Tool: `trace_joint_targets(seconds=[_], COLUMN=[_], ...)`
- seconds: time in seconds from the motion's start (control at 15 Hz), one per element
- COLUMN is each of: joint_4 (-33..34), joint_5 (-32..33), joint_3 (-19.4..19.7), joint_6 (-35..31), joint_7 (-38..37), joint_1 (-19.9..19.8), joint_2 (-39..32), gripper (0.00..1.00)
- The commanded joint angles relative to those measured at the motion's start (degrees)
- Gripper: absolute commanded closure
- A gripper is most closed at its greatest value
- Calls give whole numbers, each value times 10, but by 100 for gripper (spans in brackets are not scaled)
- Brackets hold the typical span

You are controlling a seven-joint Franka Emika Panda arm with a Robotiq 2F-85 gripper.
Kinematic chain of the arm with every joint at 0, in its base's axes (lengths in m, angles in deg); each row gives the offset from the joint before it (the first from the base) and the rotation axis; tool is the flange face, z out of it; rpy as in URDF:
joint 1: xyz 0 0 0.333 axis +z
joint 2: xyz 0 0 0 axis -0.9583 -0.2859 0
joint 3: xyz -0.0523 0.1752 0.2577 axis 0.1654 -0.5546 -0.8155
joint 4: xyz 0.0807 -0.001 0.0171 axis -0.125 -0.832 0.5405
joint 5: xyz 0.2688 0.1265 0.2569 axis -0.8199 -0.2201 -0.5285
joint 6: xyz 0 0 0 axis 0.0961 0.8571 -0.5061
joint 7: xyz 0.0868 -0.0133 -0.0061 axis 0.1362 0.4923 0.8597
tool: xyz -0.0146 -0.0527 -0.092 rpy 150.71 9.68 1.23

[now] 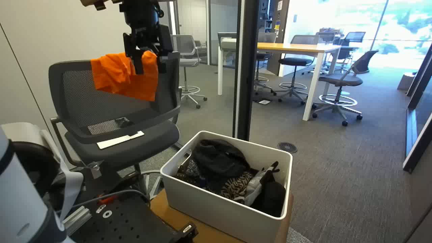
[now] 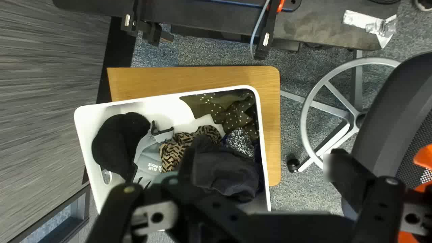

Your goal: Place one item of black clothing from the white box onto the backrest of the grey chair

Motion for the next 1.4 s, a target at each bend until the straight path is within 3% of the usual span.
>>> trace_joint_targets(seconds=[0.0,0.4,0.67,1.0,1.33], joint_4=[3,5,16,45,95], joint_5=[5,0,-53,-133,-260], joint_3=[9,14,75,151,189], joint_6=[1,-2,-38,-112,-180], joint_7=[-5,-3,7,21,51], joint_1=[10,9,-13,-48,-61], joint_2=[-2,-2,-40,-149,-281], gripper=[0,0,0,0,0])
